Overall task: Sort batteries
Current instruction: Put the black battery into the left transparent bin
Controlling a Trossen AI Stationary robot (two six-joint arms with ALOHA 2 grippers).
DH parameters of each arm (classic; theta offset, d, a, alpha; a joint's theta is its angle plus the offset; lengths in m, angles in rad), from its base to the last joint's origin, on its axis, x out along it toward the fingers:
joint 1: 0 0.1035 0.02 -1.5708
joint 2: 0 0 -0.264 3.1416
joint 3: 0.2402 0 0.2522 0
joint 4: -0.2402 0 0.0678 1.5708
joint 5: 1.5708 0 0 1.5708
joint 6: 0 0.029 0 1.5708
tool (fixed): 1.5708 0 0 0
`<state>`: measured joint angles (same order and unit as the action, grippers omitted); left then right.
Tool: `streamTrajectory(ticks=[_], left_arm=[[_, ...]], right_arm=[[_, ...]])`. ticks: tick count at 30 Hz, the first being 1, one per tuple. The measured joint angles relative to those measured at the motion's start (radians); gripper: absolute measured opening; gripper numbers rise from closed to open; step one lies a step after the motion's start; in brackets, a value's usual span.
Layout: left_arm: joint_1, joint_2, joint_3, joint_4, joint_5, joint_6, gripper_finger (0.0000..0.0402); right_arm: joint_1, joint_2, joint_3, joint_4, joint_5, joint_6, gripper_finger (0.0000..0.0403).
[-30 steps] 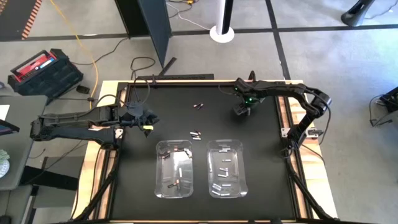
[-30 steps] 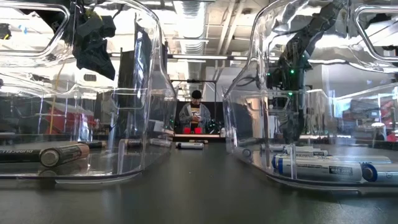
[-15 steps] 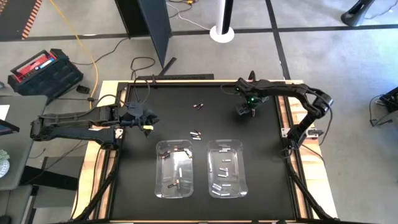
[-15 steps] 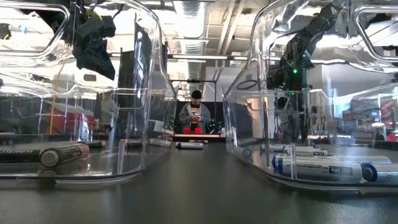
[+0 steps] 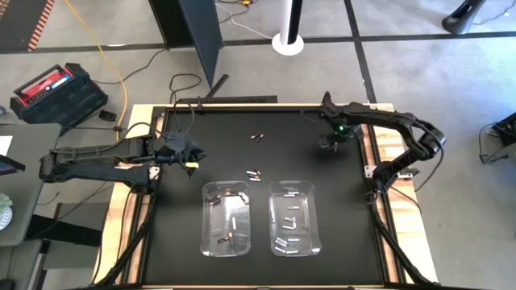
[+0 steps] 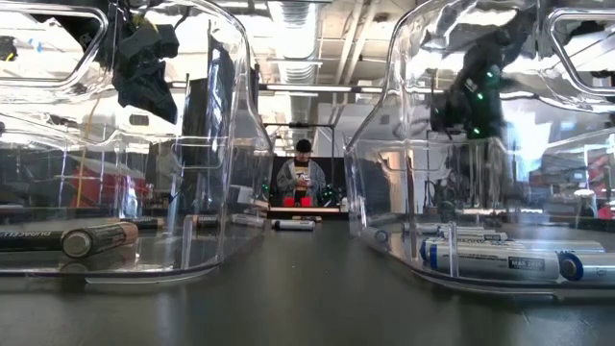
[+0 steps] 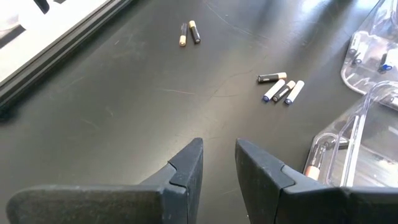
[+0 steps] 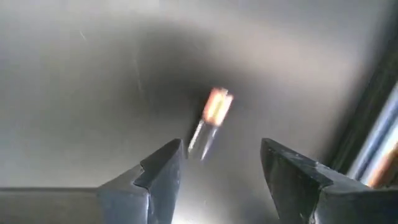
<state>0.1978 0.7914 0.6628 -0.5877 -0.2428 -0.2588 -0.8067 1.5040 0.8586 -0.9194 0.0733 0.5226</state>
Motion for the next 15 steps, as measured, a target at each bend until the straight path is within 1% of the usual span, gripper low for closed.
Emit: streamTrajectory(ticks=[5, 10, 15], left_arm=[[0.0, 0.0, 0.0, -0.001, 0.0, 0.0, 0.0091], [0.0, 0.0, 0.0, -0.005, 0.0, 0.009, 0.0091], [0.0, 0.0, 0.0, -0.005, -0.001, 0.041, 0.0091]], right_arm=[[-0.021, 0.0, -0.11, 0.114, -0.052, 0.043, 0.0218], [-0.021, -0.005, -0.158, 0.178, -0.05, 0.072, 0.0212], [-0.021, -0.005, -0.165, 0.196, -0.037, 0.073, 0.0204]])
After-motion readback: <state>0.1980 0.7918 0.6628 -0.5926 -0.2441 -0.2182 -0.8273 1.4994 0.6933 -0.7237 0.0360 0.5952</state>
